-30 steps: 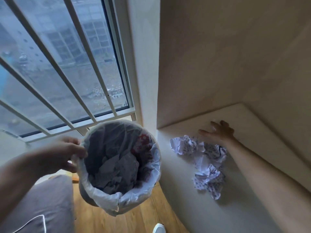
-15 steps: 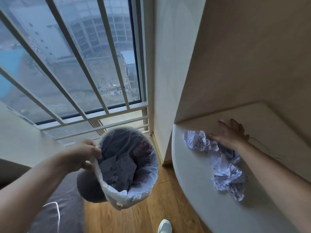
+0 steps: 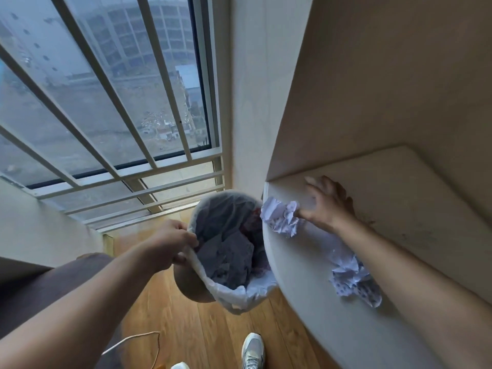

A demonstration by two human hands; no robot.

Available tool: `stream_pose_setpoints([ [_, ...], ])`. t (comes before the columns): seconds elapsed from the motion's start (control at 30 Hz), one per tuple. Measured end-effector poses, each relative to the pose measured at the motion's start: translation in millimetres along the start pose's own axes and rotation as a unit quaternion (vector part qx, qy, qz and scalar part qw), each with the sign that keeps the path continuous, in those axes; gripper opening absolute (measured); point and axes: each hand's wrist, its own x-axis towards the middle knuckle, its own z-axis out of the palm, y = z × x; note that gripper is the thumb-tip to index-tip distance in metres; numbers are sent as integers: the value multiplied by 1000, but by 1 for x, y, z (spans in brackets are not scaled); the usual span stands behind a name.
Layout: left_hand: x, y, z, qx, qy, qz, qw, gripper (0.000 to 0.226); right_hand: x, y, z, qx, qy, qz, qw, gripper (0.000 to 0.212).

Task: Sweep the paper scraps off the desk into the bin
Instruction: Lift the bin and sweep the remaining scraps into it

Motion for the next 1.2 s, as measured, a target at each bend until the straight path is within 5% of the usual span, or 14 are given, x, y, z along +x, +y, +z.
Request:
stream_pose_setpoints([
  [0.23,-3,12,4,17,-17,24,999,18,-33,-81,24,20,-66,-116,991,72],
  [0.37,0,17,2,28,-19,34,999,13,-62,-95,13,140,-115,-167,969,73],
  [0.57,7,24,1,38,-45,35,998,11,-12,-10,-42,123,-17,-36,992,78],
  [0.8,16,24,3,33,-51,28,998,16,64,43,-31,-38,-98,43,993,64],
  [1.13,1,35,8,34,-64,14,997,14,-27,-63,-4,-13,-242,-161,957,61],
  [1.2,-3,37,7,36,-72,18,997,14,-45,-67,-8,42,-213,-177,960,64],
])
